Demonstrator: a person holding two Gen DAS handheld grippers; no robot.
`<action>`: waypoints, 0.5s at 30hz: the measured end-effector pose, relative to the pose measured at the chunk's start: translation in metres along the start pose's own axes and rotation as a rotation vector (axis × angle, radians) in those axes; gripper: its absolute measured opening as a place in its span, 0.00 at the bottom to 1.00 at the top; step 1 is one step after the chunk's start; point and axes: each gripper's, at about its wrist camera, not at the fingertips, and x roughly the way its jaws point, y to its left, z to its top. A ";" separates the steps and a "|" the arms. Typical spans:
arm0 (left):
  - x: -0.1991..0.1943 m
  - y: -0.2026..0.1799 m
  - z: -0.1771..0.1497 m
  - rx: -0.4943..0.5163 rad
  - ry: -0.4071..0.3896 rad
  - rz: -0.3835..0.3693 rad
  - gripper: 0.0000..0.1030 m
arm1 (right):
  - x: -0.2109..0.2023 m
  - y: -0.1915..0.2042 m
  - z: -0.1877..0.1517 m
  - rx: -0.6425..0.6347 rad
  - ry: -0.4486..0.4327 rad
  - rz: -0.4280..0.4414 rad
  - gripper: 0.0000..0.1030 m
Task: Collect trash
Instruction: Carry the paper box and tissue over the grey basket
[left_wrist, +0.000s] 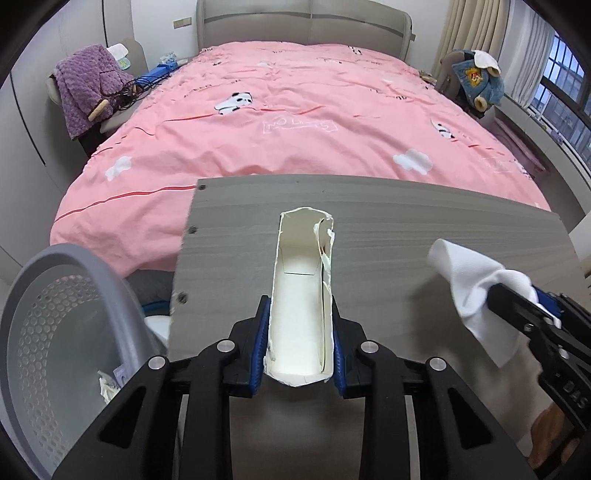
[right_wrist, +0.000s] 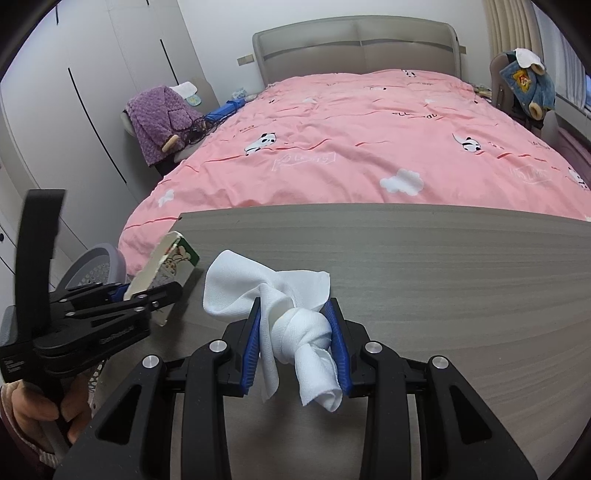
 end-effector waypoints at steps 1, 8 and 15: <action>-0.004 0.001 -0.002 -0.002 -0.006 0.002 0.27 | -0.001 0.002 -0.001 -0.002 -0.001 0.002 0.32; -0.044 0.028 -0.023 -0.029 -0.062 0.056 0.27 | -0.007 0.038 -0.004 -0.051 -0.014 0.037 0.32; -0.075 0.073 -0.040 -0.076 -0.108 0.116 0.27 | -0.009 0.089 0.002 -0.113 -0.034 0.078 0.32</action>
